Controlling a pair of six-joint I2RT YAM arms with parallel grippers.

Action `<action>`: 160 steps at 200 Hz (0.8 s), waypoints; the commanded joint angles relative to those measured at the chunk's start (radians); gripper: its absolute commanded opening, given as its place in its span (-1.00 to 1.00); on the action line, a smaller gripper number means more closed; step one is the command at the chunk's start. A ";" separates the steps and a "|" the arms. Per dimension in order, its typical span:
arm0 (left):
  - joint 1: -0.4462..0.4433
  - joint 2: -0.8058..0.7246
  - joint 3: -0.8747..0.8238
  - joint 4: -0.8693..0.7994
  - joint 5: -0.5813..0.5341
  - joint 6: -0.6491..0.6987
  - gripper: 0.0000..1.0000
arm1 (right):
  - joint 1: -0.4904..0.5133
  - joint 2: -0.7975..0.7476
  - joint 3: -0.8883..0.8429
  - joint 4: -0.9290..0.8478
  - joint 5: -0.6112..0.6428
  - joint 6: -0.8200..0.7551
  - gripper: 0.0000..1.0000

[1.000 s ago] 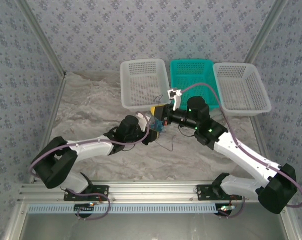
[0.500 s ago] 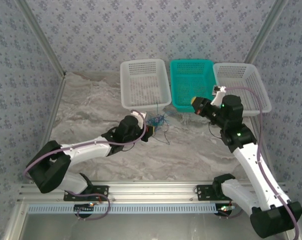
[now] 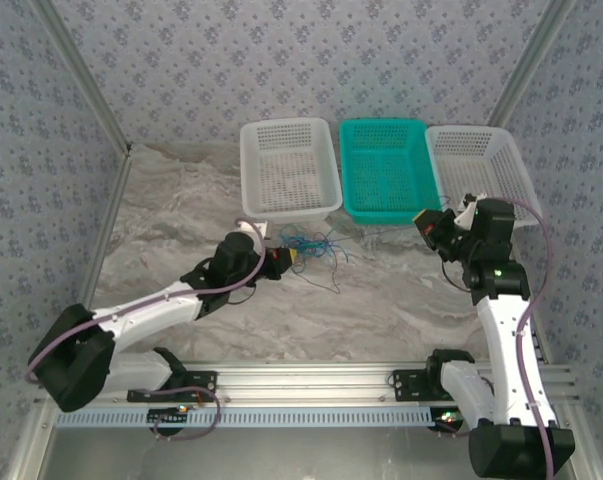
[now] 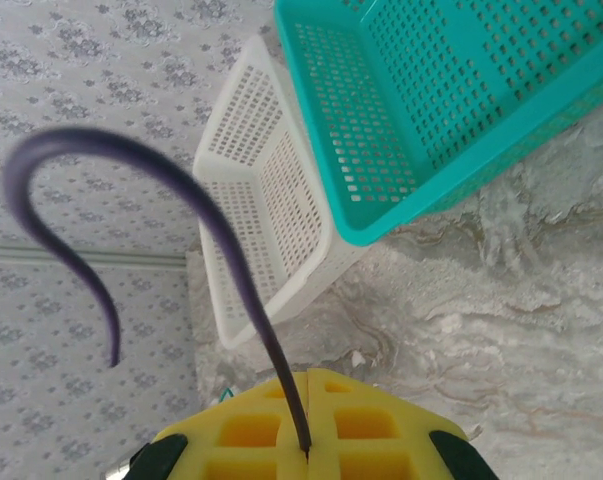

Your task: Untangle the cables

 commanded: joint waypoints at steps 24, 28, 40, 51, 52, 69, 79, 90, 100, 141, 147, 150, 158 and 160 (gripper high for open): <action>0.088 -0.062 -0.163 -0.295 -0.135 0.100 -1.00 | 0.156 0.016 0.001 0.358 0.170 -0.099 -1.00; 0.076 -0.072 -0.163 -0.274 -0.128 0.110 -1.00 | 0.200 0.028 0.005 0.345 0.180 -0.131 -1.00; 0.044 -0.101 -0.158 -0.227 -0.091 0.145 -1.00 | 0.309 0.060 0.016 0.305 0.213 -0.212 -1.00; 0.022 -0.133 -0.163 -0.173 -0.056 0.168 -1.00 | 0.382 0.093 0.005 0.320 0.211 -0.240 -1.00; 0.021 -0.136 -0.165 -0.168 -0.053 0.169 -1.00 | 0.388 0.096 0.002 0.324 0.208 -0.241 -1.00; 0.011 -0.184 -0.170 -0.083 0.011 0.176 -1.00 | 0.473 0.158 -0.042 0.395 0.184 -0.231 -1.00; 0.009 -0.200 -0.154 -0.082 0.030 0.180 -1.00 | 0.508 0.193 -0.056 0.397 0.202 -0.226 -1.00; 0.009 -0.216 -0.129 -0.109 0.039 0.189 -1.00 | 0.524 0.224 -0.071 0.391 0.230 -0.214 -1.00; 0.008 -0.233 -0.117 -0.131 0.033 0.189 -1.00 | 0.524 0.246 -0.093 0.386 0.260 -0.187 -1.00; 0.007 -0.272 -0.111 -0.239 -0.069 0.177 -1.00 | 0.497 0.265 -0.125 0.342 0.228 -0.200 -1.00; 0.007 -0.267 -0.104 -0.275 -0.104 0.172 -1.00 | 0.479 0.247 -0.115 0.307 0.245 -0.215 -1.00; 0.008 -0.263 -0.101 -0.294 -0.129 0.167 -1.00 | 0.465 0.238 -0.111 0.290 0.257 -0.220 -1.00; 0.009 -0.250 -0.086 -0.369 -0.214 0.141 -1.00 | 0.421 0.199 -0.102 0.245 0.298 -0.221 -1.00; 0.009 -0.246 -0.083 -0.389 -0.237 0.133 -1.00 | 0.407 0.188 -0.102 0.234 0.308 -0.218 -1.00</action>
